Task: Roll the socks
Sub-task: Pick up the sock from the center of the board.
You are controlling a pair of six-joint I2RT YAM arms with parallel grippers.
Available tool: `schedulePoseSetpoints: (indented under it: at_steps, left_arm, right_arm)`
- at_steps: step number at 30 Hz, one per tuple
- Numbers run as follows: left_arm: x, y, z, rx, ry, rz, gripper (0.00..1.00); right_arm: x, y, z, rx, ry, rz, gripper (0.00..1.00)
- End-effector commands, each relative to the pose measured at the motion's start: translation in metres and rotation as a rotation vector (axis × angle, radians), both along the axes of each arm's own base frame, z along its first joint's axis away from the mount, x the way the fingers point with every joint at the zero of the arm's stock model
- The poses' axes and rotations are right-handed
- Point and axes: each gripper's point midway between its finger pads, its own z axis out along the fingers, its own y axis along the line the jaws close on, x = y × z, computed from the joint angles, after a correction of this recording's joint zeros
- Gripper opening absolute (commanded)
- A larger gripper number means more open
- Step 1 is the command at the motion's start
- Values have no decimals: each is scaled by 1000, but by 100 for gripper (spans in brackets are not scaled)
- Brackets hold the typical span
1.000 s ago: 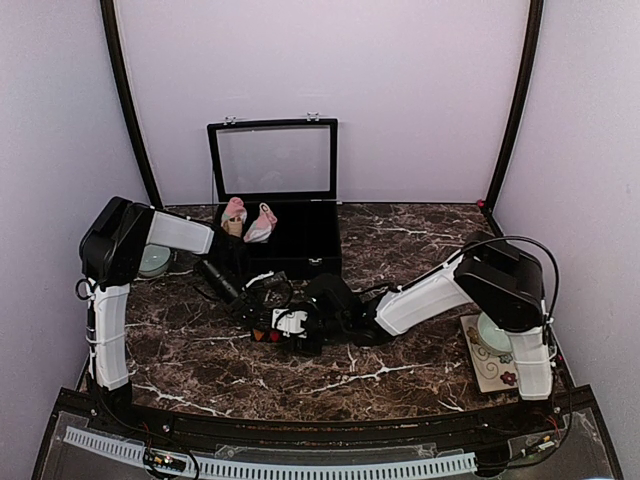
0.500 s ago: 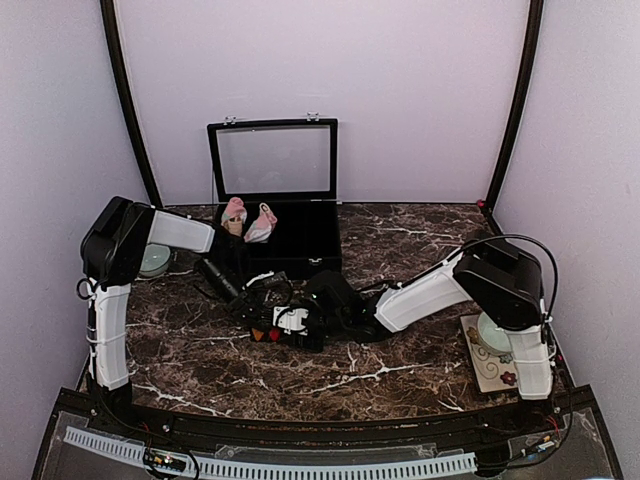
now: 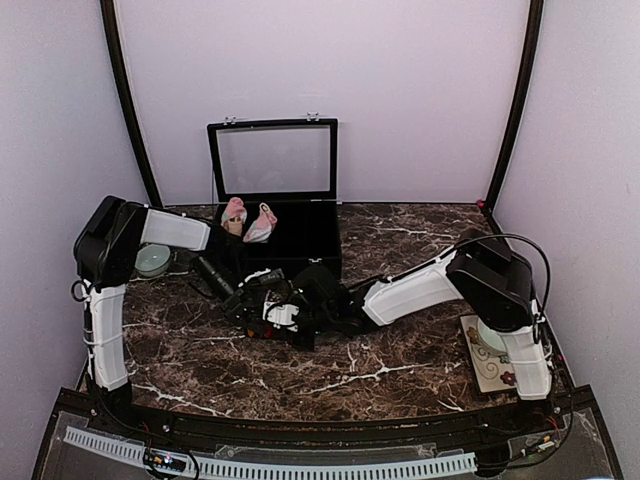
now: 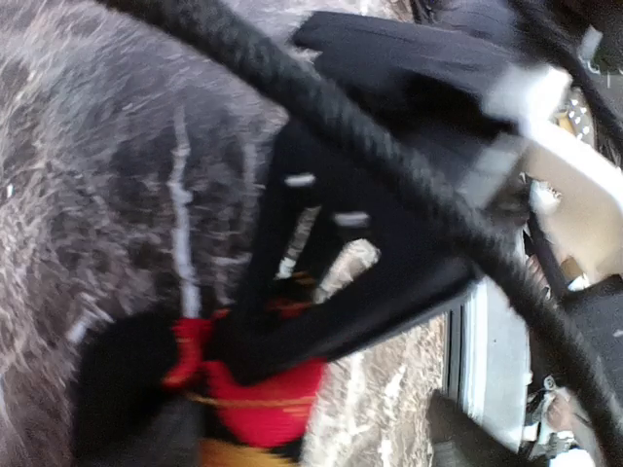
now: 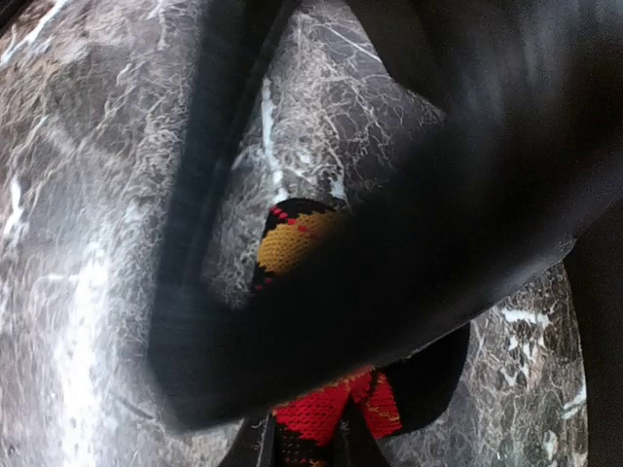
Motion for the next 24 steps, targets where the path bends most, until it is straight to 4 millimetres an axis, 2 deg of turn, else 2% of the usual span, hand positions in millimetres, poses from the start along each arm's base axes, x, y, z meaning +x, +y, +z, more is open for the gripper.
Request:
schedulePoseSetpoints:
  at_steps: [1,4,9,10,11,12,13,14,15,16,17,20,23,24]
  left_arm:
    - [10,32,-29,170,-175,-11,99]
    - [24,35,-2,166,-341,28,99]
    - [54,61,43,268,-685,121,99]
    - [62,69,57,291,-772,164,99]
    - [72,79,62,325,-847,224,99]
    - [92,90,67,374,-948,333,99]
    - [107,114,63,476,-1037,445,99]
    - [107,130,51,538,-1076,467,99]
    - [97,136,37,553,-1056,410,95]
    - [85,136,30,526,-1000,360,87]
    - [80,135,31,496,-959,356,82]
    - [61,122,41,383,-919,316,73]
    - [17,90,63,135,-901,178,70]
    - [1,84,65,83,-901,125,70]
  right_arm:
    - [-18,-28,-70,-211,250,-97,4]
    - [-27,-41,-84,-260,324,-131,1]
    - [-39,-55,-93,-287,454,-197,0]
    - [-42,-56,-94,-287,487,-206,0]
    - [-45,-56,-95,-290,518,-214,0]
    - [-49,-56,-96,-293,546,-217,0]
    - [-52,-56,-97,-295,568,-218,0]
    - [-53,-57,-99,-302,583,-223,0]
    - [-55,-57,-100,-313,600,-222,0]
    - [-57,-58,-102,-326,616,-225,0]
    - [-59,-60,-104,-340,630,-231,0]
    - [-65,-61,-104,-359,689,-239,0]
    - [-68,-62,-102,-380,777,-276,0]
    - [-67,-62,-100,-377,819,-294,0]
